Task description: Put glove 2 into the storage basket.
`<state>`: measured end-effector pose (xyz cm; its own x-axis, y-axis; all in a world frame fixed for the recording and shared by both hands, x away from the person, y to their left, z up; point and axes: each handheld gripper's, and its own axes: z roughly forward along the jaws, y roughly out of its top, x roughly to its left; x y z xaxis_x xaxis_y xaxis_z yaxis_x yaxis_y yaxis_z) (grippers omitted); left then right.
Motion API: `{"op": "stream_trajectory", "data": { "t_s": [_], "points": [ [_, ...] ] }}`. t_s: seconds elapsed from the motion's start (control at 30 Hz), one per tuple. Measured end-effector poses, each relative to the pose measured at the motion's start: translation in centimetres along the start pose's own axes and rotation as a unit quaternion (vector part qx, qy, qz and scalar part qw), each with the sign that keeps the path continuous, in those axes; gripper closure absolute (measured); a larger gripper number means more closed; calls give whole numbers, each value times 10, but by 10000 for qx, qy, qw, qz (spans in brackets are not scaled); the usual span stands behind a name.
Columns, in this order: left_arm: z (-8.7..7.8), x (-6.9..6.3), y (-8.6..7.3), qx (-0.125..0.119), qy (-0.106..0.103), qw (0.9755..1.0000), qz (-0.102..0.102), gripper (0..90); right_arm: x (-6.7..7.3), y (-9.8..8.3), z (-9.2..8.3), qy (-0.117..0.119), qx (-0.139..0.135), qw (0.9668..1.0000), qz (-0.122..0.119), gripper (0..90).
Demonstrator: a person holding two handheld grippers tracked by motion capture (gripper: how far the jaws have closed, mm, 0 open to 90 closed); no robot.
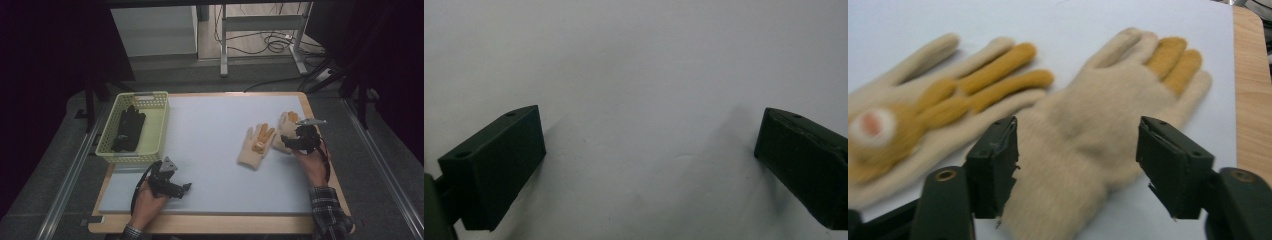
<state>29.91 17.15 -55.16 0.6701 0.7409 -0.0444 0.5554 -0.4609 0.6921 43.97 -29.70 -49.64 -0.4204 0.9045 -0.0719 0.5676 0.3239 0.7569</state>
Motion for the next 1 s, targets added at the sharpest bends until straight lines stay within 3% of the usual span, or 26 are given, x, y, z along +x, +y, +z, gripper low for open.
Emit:
{"op": "stream_trajectory", "data": {
  "t_s": [0.2,0.43,0.47,0.57,0.7,1.0],
  "points": [
    [0,0,0,0,-2,10000,-1,0,-12,5,20,-104,-24,9996,259,288],
    [0,0,0,0,-2,10000,-3,0,-16,2,42,-150,224,9992,287,314],
    [0,0,0,4,0,10000,2,0,-17,1,42,-106,193,9991,369,348],
    [0,0,0,15,-1,10000,17,0,-16,0,40,-114,171,9993,311,518],
    [0,0,0,13,-1,10000,16,0,-14,0,37,-172,189,9992,306,611],
    [0,0,0,14,-1,10000,17,0,-15,-2,23,-164,15,9994,313,649]
  ]
}}
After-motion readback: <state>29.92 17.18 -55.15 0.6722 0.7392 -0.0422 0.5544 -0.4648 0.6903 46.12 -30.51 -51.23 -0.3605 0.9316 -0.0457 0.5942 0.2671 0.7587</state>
